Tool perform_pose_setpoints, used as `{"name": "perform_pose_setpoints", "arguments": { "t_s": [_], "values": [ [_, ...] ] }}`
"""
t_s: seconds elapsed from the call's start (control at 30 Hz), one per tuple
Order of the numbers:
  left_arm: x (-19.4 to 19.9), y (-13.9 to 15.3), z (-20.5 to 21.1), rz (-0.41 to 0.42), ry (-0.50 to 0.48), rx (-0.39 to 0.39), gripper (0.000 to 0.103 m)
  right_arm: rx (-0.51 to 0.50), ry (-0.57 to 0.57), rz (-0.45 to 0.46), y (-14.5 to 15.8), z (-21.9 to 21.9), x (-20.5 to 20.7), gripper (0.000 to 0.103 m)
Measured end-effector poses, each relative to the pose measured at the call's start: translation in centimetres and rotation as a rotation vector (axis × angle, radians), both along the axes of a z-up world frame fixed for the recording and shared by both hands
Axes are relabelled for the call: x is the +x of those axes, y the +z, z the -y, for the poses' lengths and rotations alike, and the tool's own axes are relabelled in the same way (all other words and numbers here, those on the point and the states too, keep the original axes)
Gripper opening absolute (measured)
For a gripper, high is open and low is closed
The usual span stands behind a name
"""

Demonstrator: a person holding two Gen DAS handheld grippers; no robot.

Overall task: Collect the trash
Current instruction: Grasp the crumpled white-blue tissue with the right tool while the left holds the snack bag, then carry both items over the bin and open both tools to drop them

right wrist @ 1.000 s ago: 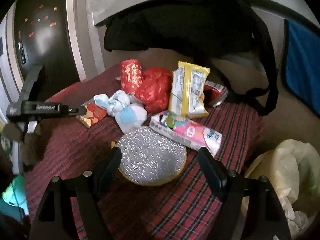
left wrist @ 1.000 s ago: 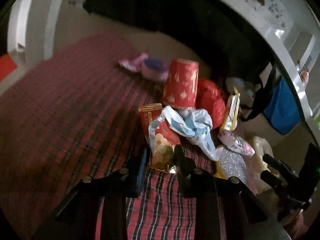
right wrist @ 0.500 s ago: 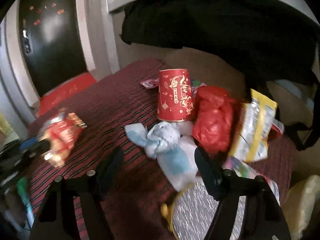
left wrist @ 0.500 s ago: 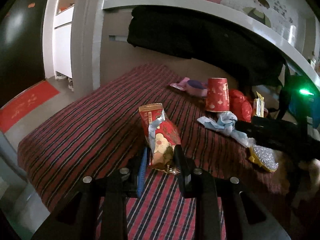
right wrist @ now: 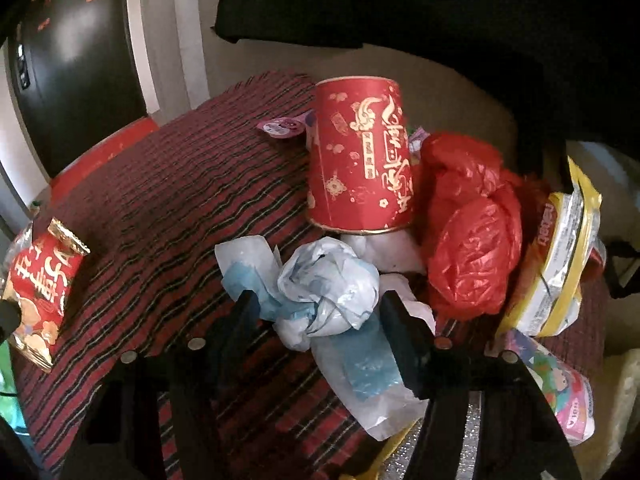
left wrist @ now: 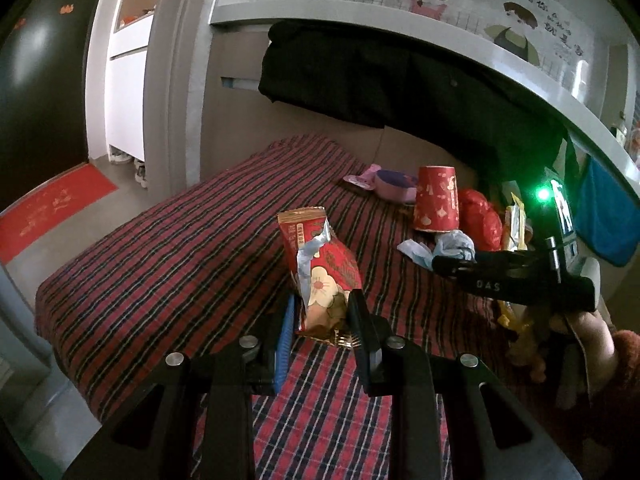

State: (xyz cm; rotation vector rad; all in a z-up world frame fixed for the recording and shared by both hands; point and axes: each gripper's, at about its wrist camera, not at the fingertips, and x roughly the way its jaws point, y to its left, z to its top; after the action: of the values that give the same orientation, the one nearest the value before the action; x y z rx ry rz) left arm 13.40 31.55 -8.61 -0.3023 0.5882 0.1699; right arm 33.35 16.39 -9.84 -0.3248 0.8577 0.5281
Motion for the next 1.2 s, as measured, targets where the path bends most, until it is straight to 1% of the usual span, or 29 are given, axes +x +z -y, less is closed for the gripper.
{"name": "perform_pose_setpoints", "arguments": {
  "t_s": [0.03, 0.1, 0.23, 0.37, 0.47, 0.57, 0.67, 0.8, 0.93, 1.0, 1.1, 1.2],
  "values": [
    [0.0, 0.0, 0.1, 0.0, 0.0, 0.001, 0.027, 0.002, 0.007, 0.001, 0.1, 0.0, -0.2, 0.045],
    [0.1, 0.2, 0.3, 0.002, -0.002, 0.003, 0.027, 0.011, 0.018, 0.012, 1.0, 0.3, -0.9, 0.043],
    [0.3, 1.2, 1.1, 0.015, -0.009, 0.02, 0.027, 0.066, 0.051, 0.042, 3.7, 1.6, -3.1, 0.042],
    [0.7, 3.1, 2.6, 0.051, -0.028, 0.048, 0.027, 0.111, 0.072, 0.08, 6.6, 3.6, -5.2, 0.042],
    [1.1, 5.0, 4.4, 0.088, -0.053, 0.078, 0.027, 0.127, 0.073, 0.144, 9.0, 5.0, -6.3, 0.042],
    [1.5, 6.8, 6.6, 0.12, -0.085, 0.099, 0.027, 0.146, 0.054, 0.19, 10.9, 7.6, -7.5, 0.042],
    [2.0, 8.2, 9.1, 0.142, -0.122, 0.113, 0.027, 0.16, 0.007, 0.22, 12.0, 11.0, -7.9, 0.042],
    [2.9, 9.5, 13.5, 0.157, -0.192, 0.123, 0.027, 0.195, -0.069, 0.231, 12.8, 16.7, -8.3, 0.042],
    [4.6, 10.4, 18.3, 0.169, -0.298, 0.071, 0.027, 0.206, -0.164, 0.287, 13.6, 23.0, -9.7, 0.042],
    [5.9, 10.9, 21.5, 0.173, -0.358, 0.051, 0.027, 0.214, -0.215, 0.316, 14.1, 26.2, -10.4, 0.042],
    [7.4, 11.5, 25.7, 0.194, -0.431, 0.038, 0.027, 0.225, -0.283, 0.343, 14.4, 30.4, -10.7, 0.042],
    [9.4, 11.4, 30.1, 0.187, -0.502, 0.037, 0.027, 0.223, -0.361, 0.359, 13.9, 34.8, -10.5, 0.042]
  ]
}}
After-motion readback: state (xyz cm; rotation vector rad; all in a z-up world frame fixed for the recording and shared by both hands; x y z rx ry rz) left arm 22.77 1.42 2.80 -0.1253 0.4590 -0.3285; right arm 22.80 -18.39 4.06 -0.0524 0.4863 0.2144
